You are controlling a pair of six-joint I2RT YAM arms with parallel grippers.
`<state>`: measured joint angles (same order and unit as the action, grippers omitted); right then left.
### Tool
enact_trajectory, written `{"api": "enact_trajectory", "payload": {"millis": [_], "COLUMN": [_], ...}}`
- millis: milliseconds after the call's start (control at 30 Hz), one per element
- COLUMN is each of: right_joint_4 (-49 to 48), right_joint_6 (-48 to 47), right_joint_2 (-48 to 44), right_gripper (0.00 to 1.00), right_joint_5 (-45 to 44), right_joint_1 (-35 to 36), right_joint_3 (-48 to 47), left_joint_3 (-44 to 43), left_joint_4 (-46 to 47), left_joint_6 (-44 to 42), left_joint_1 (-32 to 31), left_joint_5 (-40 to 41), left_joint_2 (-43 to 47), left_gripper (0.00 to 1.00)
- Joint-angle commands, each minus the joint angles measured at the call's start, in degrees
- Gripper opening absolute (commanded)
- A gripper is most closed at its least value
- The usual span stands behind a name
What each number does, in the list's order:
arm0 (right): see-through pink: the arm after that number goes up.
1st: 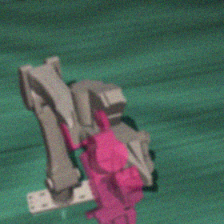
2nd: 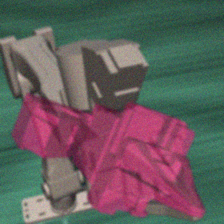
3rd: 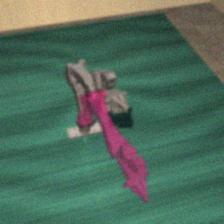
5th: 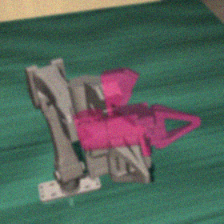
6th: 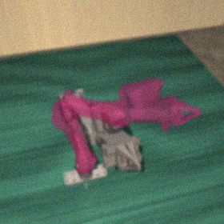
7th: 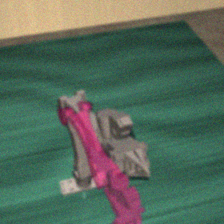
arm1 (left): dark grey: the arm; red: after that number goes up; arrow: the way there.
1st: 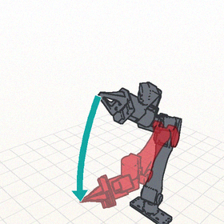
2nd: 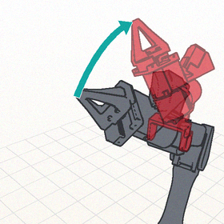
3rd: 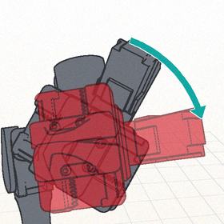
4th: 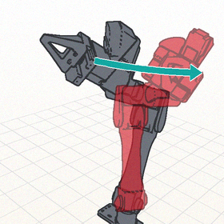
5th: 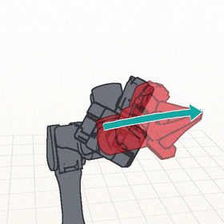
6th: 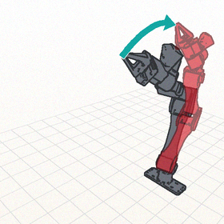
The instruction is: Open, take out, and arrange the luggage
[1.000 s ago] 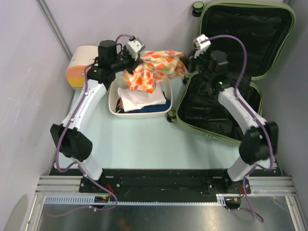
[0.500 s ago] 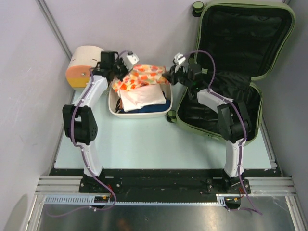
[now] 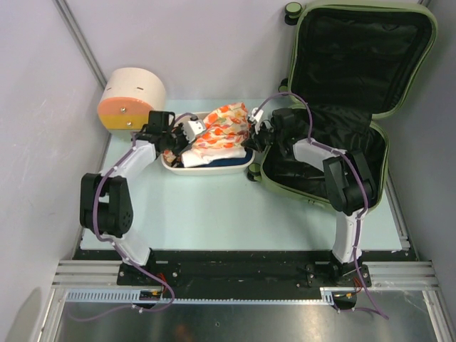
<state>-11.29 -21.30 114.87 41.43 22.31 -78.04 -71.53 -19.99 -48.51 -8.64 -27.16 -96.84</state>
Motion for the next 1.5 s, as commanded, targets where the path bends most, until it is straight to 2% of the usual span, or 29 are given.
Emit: {"api": "enact_trajectory", "payload": {"millis": [0,67,100,167,200,233,267,333,467,533,567,600,700,800,933,1033,1100,1167,1300,1333,1467], "right_joint_4": [8.7,10.3,10.9,12.9,14.3,15.2,16.2,19.5,21.5,20.3,19.4,17.4,16.6,22.9,37.4,49.8,59.0,63.6,63.5,62.8,58.0], "right_joint_6": [-9.1,-11.1,-11.7,-12.8,-13.3,-14.3,-16.1,-17.4,-14.2,-9.2,-6.4,-1.7,4.1,5.3,0.0,-9.6,-19.4,-25.3,-35.5,-37.4,-44.5], "right_joint_2": [-4.2,-5.4,-6.6,-7.5,-8.1,-8.4,-8.7,-10.3,-14.8,-17.6,-18.4,-19.2,-21.6,-24.0,-26.9,-27.8,-27.6,-27.2,-27.1,-26.9,-26.5], "right_gripper": [0.0,0.02,0.07,0.15,0.31,0.42,0.59,0.66,0.8,0.82,0.83,0.83,0.82,0.8,0.8,0.8,0.79,0.76,0.71,0.71,0.7], "right_joint_5": [3.2,4.4,4.7,5.0,5.1,5.2,5.4,6.1,7.0,6.8,6.6,6.4,5.1,2.8,3.5,2.0,1.1,-0.2,-4.0,-4.2,-6.5], "right_joint_1": [-0.2,-0.2,-0.2,-0.2,-0.1,-0.1,-0.1,-0.4,-1.6,-2.5,-3.7,-4.5,-8.2,-12.7,-20.5,-26.4,-28.1,-29.9,-31.0,-30.9,-30.6], "right_joint_3": [0.0,0.0,0.0,0.0,-0.1,-0.2,-0.1,-0.1,-0.1,-0.1,-0.1,-0.1,-0.1,-0.2,-0.2,-0.2,-0.1,0.4,4.7,6.5,11.5], "left_joint_3": [2.5,3.1,3.6,3.7,3.5,3.3,3.0,1.4,-4.2,-9.6,-11.5,-15.3,-21.3,-23.7,-17.5,-12.3,-8.7,-7.0,-7.4,-7.6,-9.2], "left_joint_4": [-0.3,-0.6,-0.8,-1.3,-1.7,-2.2,-3.5,-4.4,-5.0,-4.9,-5.0,-5.0,-5.0,-5.0,-5.0,-5.1,-5.1,-5.1,-5.3,-5.2,-5.5], "left_joint_6": [1.4,1.8,2.0,2.4,2.6,2.5,2.5,3.1,7.0,10.5,11.8,14.3,17.6,17.1,11.0,9.1,8.6,9.2,11.5,11.6,14.1], "left_joint_1": [0.2,0.2,0.2,0.2,0.2,0.2,0.2,0.2,0.2,0.0,-0.5,-0.8,-2.7,-5.3,-6.9,-6.9,-7.0,-7.0,-6.9,-6.9,-7.0], "left_joint_5": [-2.0,-2.6,-2.8,-2.4,-2.0,-1.4,-1.2,-1.1,-3.1,-4.0,-3.7,-3.3,-1.2,3.3,7.5,10.2,10.0,8.7,7.0,6.2,2.6], "left_joint_2": [4.0,6.5,7.4,9.5,9.8,10.6,11.1,12.4,15.0,13.8,11.4,9.5,2.0,-4.9,-7.6,-7.8,-6.7,-4.3,0.9,2.2,7.3], "left_gripper": [0.25,0.27,0.29,0.4,0.43,0.46,0.53,0.56,0.75,0.85,0.87,0.86,0.78,0.74,0.74,0.73,0.73,0.75,0.82,0.9,0.96]}}
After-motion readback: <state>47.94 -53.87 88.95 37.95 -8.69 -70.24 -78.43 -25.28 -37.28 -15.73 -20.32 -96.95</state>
